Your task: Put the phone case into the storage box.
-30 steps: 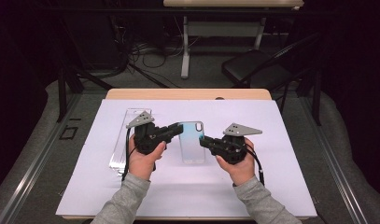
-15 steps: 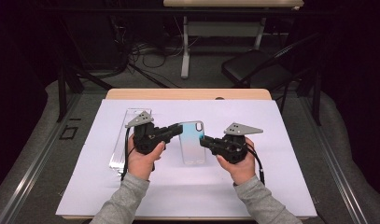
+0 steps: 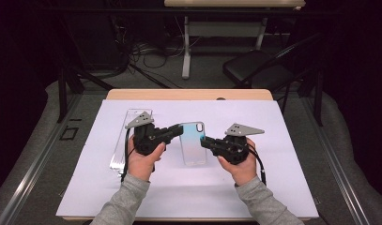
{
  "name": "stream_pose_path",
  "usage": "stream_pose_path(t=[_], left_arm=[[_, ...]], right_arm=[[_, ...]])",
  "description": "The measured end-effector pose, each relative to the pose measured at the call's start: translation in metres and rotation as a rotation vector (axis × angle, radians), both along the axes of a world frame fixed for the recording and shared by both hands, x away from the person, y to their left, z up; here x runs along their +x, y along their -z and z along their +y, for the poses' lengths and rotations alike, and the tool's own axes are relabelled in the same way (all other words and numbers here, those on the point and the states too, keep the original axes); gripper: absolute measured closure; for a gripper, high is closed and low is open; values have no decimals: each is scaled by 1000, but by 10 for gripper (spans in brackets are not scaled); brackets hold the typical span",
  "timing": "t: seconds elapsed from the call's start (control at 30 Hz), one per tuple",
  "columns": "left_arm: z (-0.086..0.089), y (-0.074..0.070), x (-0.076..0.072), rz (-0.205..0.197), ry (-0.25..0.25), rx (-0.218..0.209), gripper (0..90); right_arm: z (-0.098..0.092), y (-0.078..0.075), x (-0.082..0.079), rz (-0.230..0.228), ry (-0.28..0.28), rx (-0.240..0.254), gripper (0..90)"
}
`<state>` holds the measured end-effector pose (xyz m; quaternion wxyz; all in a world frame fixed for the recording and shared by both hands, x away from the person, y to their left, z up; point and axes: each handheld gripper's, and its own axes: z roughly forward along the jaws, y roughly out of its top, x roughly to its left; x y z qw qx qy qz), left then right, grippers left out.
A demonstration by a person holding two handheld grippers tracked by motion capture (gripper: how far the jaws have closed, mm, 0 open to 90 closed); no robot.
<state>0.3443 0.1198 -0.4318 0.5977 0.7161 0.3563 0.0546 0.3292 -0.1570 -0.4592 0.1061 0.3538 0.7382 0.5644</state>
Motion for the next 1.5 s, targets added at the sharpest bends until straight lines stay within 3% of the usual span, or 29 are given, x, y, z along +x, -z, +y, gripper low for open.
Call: stream_pose_path(t=[0.8, 1.5], left_arm=[[0, 1, 0, -2, 3, -4, 827], [-1, 3, -1, -5, 9, 5, 825]], right_arm=[[0, 0, 0, 0, 6, 3, 813], [-3, 5, 4, 30, 37, 21, 814]])
